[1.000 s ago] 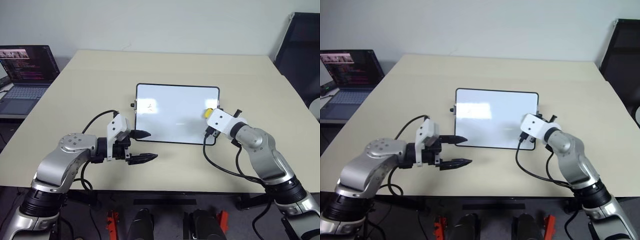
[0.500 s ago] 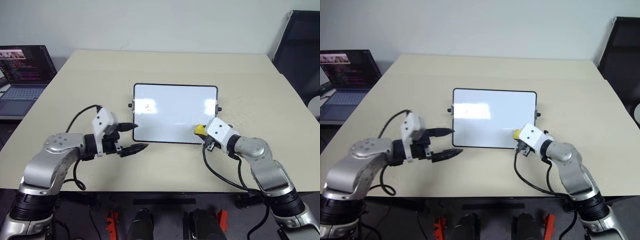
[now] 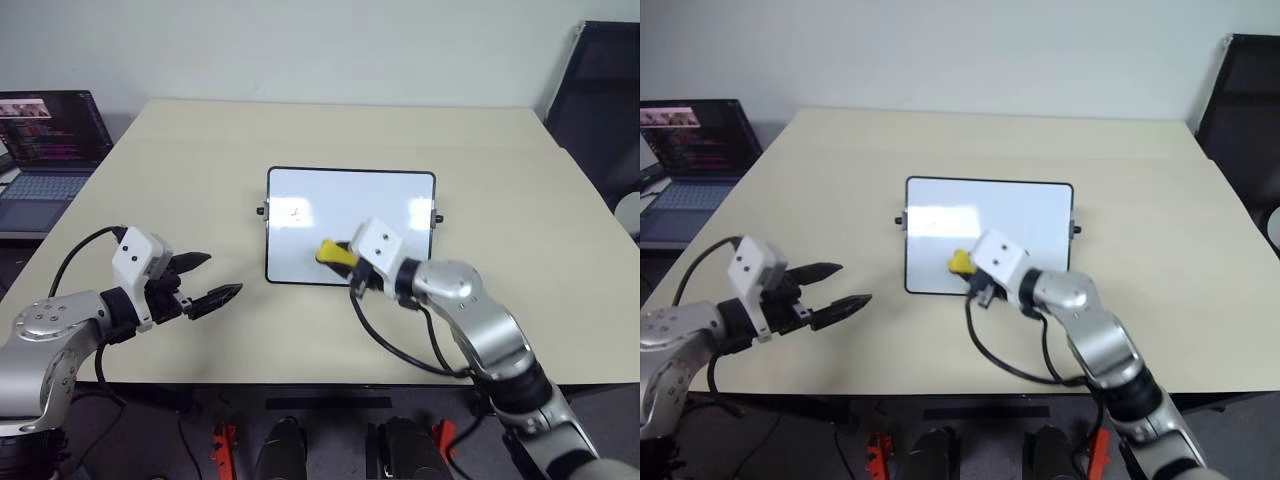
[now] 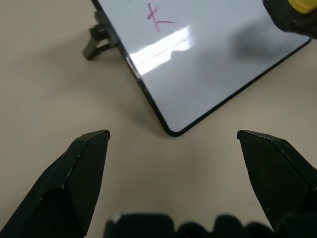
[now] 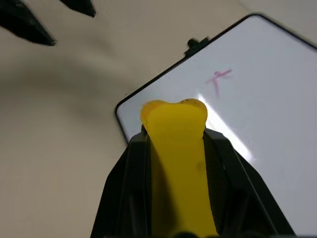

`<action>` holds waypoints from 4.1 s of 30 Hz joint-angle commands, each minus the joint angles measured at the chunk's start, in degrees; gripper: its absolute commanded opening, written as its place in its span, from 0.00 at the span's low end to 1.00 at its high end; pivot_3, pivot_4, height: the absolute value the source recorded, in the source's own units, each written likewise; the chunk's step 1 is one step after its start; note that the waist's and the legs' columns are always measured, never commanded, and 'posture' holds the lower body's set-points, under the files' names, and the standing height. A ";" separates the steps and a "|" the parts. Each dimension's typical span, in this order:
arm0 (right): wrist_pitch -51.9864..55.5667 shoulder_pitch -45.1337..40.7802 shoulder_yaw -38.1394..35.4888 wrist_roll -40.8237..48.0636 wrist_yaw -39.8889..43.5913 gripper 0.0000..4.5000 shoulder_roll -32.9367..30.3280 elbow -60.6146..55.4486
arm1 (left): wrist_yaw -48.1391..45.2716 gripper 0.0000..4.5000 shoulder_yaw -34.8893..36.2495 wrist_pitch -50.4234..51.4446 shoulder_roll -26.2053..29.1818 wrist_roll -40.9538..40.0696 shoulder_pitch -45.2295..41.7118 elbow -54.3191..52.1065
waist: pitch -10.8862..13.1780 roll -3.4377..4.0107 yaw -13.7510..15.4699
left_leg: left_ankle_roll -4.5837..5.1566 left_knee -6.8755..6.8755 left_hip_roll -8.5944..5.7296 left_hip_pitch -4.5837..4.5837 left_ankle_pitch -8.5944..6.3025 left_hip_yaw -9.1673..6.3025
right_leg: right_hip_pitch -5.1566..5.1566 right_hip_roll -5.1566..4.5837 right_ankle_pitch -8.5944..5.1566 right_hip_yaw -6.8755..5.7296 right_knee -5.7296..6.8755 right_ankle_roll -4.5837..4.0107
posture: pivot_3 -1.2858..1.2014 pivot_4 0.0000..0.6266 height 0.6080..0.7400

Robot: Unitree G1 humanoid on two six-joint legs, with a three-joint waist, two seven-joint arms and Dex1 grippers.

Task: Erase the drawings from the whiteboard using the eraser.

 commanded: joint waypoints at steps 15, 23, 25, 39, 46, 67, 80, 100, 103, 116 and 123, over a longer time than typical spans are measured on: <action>-23.65 -34.67 8.26 -12.44 -2.97 0.24 9.91 49.98 | -2.36 1.00 -2.10 0.87 2.42 -1.38 -3.70 -0.78 | 0.02 0.02 -0.28 | -0.06 -0.36 0.00 -0.03 -0.03 0.01 | -0.23 0.06 0.08 -0.01 0.12 0.00 | 0.52 0.24 1.00; -29.62 -34.37 12.72 -17.58 4.26 0.24 9.37 56.36 | -2.35 1.00 -2.65 0.94 2.14 -1.24 -4.25 -1.18 | 0.00 -0.01 -0.61 | -0.07 -0.65 0.01 0.00 -0.02 0.02 | -0.30 0.06 0.08 0.01 0.15 -0.04 | 0.52 0.24 1.00; -30.48 -33.82 13.44 -18.44 5.79 0.24 8.72 56.05 | -2.33 1.00 -2.66 0.91 2.14 -1.25 -4.22 -1.19 | 0.00 -0.01 -0.70 | -0.09 -0.72 0.01 0.05 0.00 0.01 | -0.30 0.07 0.07 0.00 0.18 -0.05 | 0.52 0.24 1.00; -36.24 -36.07 12.21 -22.14 2.30 0.24 7.84 61.20 | -3.02 1.00 -3.99 0.35 2.17 -1.00 -4.70 -0.99 | -0.03 -0.07 -0.71 | -0.48 -0.74 0.00 0.29 0.31 -0.02 | -0.28 0.06 0.01 0.04 0.56 -0.07 | 0.52 0.24 1.00; -37.93 -31.42 15.64 -24.38 10.83 0.24 4.42 54.22 | -3.30 1.00 -4.31 0.16 2.30 -0.94 -5.12 -0.61 | -0.02 -0.06 -0.89 | -0.46 -0.80 0.00 0.55 0.32 -0.04 | -0.23 0.07 -0.25 0.03 0.96 0.01 | 0.52 0.24 1.00; -40.50 -33.69 10.82 -25.59 -2.78 0.23 13.32 59.99 | -3.57 1.00 -4.89 -0.55 2.10 0.17 -6.76 1.57 | -0.02 -0.12 -1.05 | -0.42 -1.01 0.03 0.53 0.79 -0.11 | -0.36 0.10 -0.11 -0.02 1.04 -0.11 | 0.52 0.24 1.00; -40.11 -34.72 12.30 -25.82 -0.28 0.23 16.13 66.52 | -3.76 1.00 -4.53 -0.65 2.14 0.58 -6.48 1.48 | 0.00 -0.17 -1.04 | -0.46 -1.10 0.03 0.28 0.80 -0.08 | -0.65 0.10 -0.11 0.00 1.04 -0.28 | 0.52 0.24 1.00; 4.96 2.93 -11.75 -12.35 10.20 0.23 -3.89 -8.63 | -8.54 1.00 -20.12 -3.01 -3.53 1.09 -23.19 1.58 | -0.01 -0.20 0.58 | -0.49 -0.96 0.01 -0.10 0.84 -0.09 | -0.84 0.10 -0.05 -0.05 1.01 -0.07 | 0.52 0.24 1.00; 15.75 10.95 -16.86 -12.12 7.97 0.23 -5.77 -19.08 | -10.85 1.00 -25.07 -4.14 -7.08 1.95 -27.99 3.69 | -0.01 -0.20 0.59 | -0.49 -0.90 0.00 -0.11 0.84 -0.09 | -0.84 0.10 -0.09 -0.04 1.00 0.01 | 0.52 0.24 1.00; 24.65 17.65 -31.36 -10.66 -11.05 0.23 -0.22 -14.64 | -21.08 1.00 -37.12 -15.71 -20.72 9.34 -42.20 22.94 | 0.00 -0.19 -0.15 | -0.42 -0.77 -0.01 -0.08 0.89 0.00 | -0.82 0.10 0.01 0.05 1.02 0.06 | 0.52 0.24 1.00; 16.88 13.31 -37.08 -7.53 -20.61 0.23 2.49 -0.32 | -24.28 1.00 -39.20 -21.79 -26.78 12.90 -46.97 30.75 | 0.00 -0.18 0.24 | -0.41 -0.79 -0.05 -0.12 0.89 -0.01 | -0.81 0.09 0.01 0.04 0.99 0.08 | 0.52 0.24 1.00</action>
